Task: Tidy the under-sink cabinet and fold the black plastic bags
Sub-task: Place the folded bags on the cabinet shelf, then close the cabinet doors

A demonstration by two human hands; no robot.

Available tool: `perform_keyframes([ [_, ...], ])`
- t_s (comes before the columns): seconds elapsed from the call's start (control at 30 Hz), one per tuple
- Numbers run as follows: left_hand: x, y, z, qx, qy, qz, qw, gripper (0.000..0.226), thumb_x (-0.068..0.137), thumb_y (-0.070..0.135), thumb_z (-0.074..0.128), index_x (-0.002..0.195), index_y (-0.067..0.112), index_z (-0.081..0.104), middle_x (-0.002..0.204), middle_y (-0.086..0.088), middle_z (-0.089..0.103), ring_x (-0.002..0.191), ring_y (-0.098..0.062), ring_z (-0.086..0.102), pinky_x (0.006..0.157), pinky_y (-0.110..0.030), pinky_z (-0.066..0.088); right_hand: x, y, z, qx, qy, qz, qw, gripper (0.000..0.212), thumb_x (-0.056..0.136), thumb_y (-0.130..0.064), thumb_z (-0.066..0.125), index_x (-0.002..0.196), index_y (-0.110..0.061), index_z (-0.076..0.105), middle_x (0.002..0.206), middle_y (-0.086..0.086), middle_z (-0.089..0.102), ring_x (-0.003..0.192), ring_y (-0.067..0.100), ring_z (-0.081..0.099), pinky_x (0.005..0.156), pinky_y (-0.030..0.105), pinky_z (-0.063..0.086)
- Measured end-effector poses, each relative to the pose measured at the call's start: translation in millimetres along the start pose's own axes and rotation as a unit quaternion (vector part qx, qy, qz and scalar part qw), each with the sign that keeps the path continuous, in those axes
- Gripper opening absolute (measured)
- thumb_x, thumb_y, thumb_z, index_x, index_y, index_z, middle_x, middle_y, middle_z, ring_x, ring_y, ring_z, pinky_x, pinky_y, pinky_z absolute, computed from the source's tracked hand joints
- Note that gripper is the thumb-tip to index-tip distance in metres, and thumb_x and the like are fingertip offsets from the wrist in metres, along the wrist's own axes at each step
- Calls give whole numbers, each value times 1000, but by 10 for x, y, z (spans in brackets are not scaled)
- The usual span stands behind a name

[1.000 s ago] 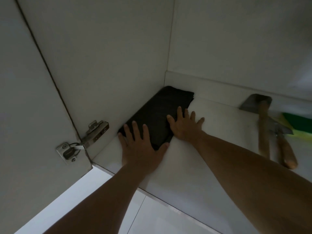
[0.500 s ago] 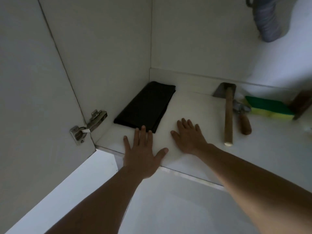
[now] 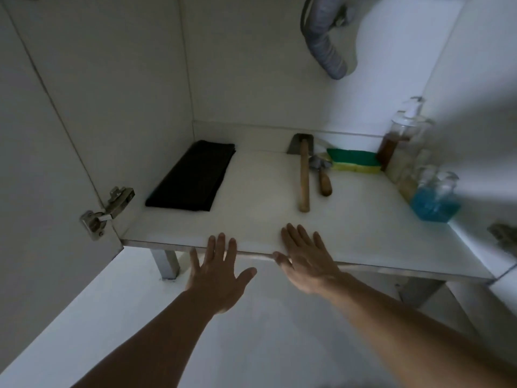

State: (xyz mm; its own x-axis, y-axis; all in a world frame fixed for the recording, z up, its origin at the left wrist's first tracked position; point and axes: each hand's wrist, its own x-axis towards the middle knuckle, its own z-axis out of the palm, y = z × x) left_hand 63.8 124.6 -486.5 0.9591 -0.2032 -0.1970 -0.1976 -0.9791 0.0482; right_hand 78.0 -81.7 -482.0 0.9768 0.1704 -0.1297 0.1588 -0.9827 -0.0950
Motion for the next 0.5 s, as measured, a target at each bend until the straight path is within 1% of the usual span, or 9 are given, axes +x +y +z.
perform_keyframes([
  [0.07,-113,23,-69,4,-21,5,1000,97,75,75,-15,154,19,-11,160,-6,-20,147,-23,-20,118,-53,-8,-247,109,-17,-2,2,12,1000,69,102,-53,18,156,-13,4,165,4,-1,152,22,-2,122,47,1],
  [0.1,-173,35,-123,6,-26,8,1000,95,77,73,-11,155,19,-7,161,-6,-16,148,-23,-18,118,-53,-8,-374,156,-46,1,-5,22,1000,68,102,-53,18,156,-14,5,165,4,0,152,22,-1,122,47,2],
  [0.17,-294,64,-259,13,-37,16,999,95,78,73,-8,156,18,2,163,-4,-2,149,-23,-11,119,-52,-6,-612,239,-138,14,-21,45,999,67,103,-53,18,157,-16,4,165,2,-2,152,21,-1,122,46,2],
  [0.23,-423,123,-405,5,-44,26,999,81,92,69,9,155,18,12,162,-4,13,150,-22,0,120,-50,0,-853,298,-279,30,-38,69,996,66,103,-53,18,157,-18,5,165,1,-1,152,19,0,123,43,3],
  [0.27,-489,160,-477,-4,-44,31,999,77,95,67,16,154,18,18,160,-4,21,149,-22,8,120,-48,5,-978,310,-359,38,-42,80,995,65,103,-53,19,157,-19,7,165,0,2,152,19,3,122,42,6],
  [0.33,-627,255,-609,-25,-53,37,998,73,95,66,26,151,19,27,156,-4,31,145,-23,24,118,-43,18,-1241,348,-525,51,-40,100,993,64,103,-54,21,157,-20,15,164,0,14,150,19,15,121,38,14],
  [0.4,-755,354,-693,-57,-78,40,995,74,93,67,35,150,20,30,155,-4,33,141,-23,32,115,-40,26,-1526,407,-692,52,-36,123,990,62,102,-56,24,153,-21,29,158,1,32,144,22,31,116,37,26],
  [0.43,-822,399,-721,-73,-92,43,992,74,91,67,39,149,21,32,154,-3,35,139,-23,36,114,-39,29,-1665,460,-759,44,-33,133,990,60,101,-58,26,147,-22,38,151,2,43,137,24,41,111,39,33],
  [0.5,-927,477,-786,-98,-108,46,988,76,87,69,47,146,22,38,151,-1,40,135,-22,42,112,-39,33,-1920,582,-898,33,-31,153,987,53,98,-61,27,126,-23,52,128,3,59,119,24,55,100,42,45],
])
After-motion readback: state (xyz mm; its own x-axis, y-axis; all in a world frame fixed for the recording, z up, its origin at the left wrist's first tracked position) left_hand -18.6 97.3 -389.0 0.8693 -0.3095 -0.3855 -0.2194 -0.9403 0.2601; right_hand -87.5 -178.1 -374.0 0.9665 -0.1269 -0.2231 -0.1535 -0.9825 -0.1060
